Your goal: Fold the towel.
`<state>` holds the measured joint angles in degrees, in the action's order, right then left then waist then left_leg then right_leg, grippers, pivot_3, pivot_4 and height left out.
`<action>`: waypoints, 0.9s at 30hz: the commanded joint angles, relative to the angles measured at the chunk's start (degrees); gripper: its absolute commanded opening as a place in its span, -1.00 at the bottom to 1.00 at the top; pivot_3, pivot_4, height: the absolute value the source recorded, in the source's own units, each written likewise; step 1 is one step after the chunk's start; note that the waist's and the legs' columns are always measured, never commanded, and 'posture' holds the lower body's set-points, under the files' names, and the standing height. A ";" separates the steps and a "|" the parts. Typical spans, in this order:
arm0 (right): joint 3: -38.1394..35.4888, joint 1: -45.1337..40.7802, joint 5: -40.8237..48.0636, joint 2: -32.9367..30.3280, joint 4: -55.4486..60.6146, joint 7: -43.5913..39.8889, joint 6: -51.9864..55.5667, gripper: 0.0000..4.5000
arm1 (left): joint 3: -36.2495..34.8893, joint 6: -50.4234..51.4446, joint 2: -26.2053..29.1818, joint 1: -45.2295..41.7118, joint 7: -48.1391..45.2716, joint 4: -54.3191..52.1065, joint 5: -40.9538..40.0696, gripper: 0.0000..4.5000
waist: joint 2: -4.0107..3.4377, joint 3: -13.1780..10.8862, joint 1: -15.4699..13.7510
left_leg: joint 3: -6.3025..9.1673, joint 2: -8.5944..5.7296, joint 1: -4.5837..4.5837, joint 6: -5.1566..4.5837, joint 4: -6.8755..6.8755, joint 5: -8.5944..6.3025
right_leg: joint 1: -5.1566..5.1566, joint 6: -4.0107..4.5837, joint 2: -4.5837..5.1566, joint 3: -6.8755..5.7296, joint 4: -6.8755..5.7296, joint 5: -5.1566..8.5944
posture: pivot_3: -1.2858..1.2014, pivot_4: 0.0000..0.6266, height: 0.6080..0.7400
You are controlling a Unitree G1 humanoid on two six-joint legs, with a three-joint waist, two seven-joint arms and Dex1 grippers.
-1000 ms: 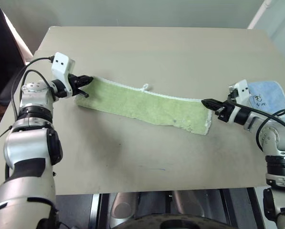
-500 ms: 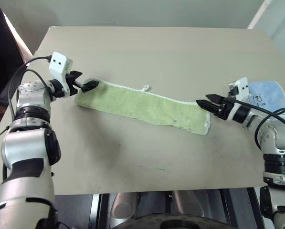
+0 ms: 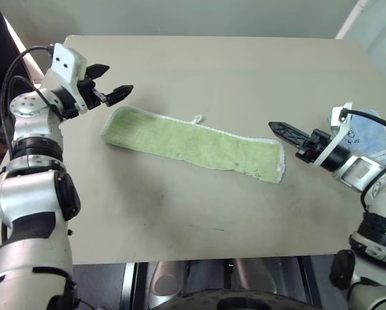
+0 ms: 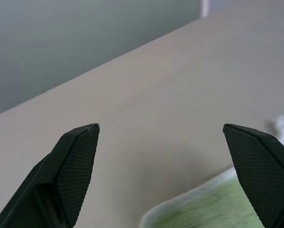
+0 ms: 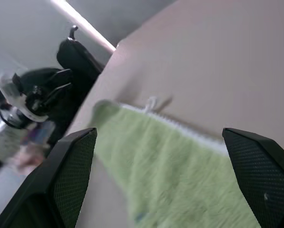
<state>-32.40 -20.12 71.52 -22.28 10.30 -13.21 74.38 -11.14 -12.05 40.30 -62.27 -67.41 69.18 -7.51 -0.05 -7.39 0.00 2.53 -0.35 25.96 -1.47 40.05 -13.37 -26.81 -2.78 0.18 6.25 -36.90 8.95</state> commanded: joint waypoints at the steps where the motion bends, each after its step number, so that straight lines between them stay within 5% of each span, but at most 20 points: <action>1: 0.63 6.98 30.65 0.43 3.92 17.34 -7.48 0.98 | -0.79 6.58 -0.65 3.72 -10.97 -7.22 -5.02 1.00 | -0.03 -0.02 -0.16 | 0.00 0.00 0.00 -0.02 0.00 -0.01 | 0.00 -0.04 -0.01 0.00 -0.03 0.07 | 0.03 -0.52 0.81; 4: 5.76 14.63 41.12 0.98 8.76 24.17 -13.62 0.98 | 0.53 11.01 -1.72 8.10 -13.97 -13.66 -6.46 1.00 | -0.03 -0.02 -0.17 | -0.02 -0.01 0.02 -0.05 0.00 -0.08 | -0.01 -0.22 0.00 0.01 -0.07 0.23 | 0.03 -0.52 0.81; 13: 16.52 32.61 41.48 1.67 16.08 25.09 -19.46 0.98 | 4.00 21.33 -4.71 16.02 -15.88 -28.73 -9.10 1.00 | 0.05 0.01 -0.15 | 0.11 -0.01 -0.10 -0.10 0.09 -0.08 | 0.24 -0.73 0.08 -0.03 0.04 0.36 | 0.03 -0.52 0.81; 27: 13.04 23.43 41.48 3.28 6.87 43.06 -29.03 0.98 | 7.27 23.52 -5.99 20.56 -14.17 -36.53 -9.65 1.00 | 0.05 0.01 -0.08 | 0.16 -0.01 -0.11 -0.07 0.07 -0.16 | 0.20 -0.32 0.08 0.04 0.06 0.10 | 0.03 -0.52 0.81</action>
<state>-16.60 3.86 112.62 -18.97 17.79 27.39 47.39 -3.71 11.78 34.44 -41.49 -82.05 34.62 -16.28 0.00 -7.38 -0.09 2.68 -0.37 25.86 -1.54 40.11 -13.53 -26.61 -3.07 0.27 6.29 -36.82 9.03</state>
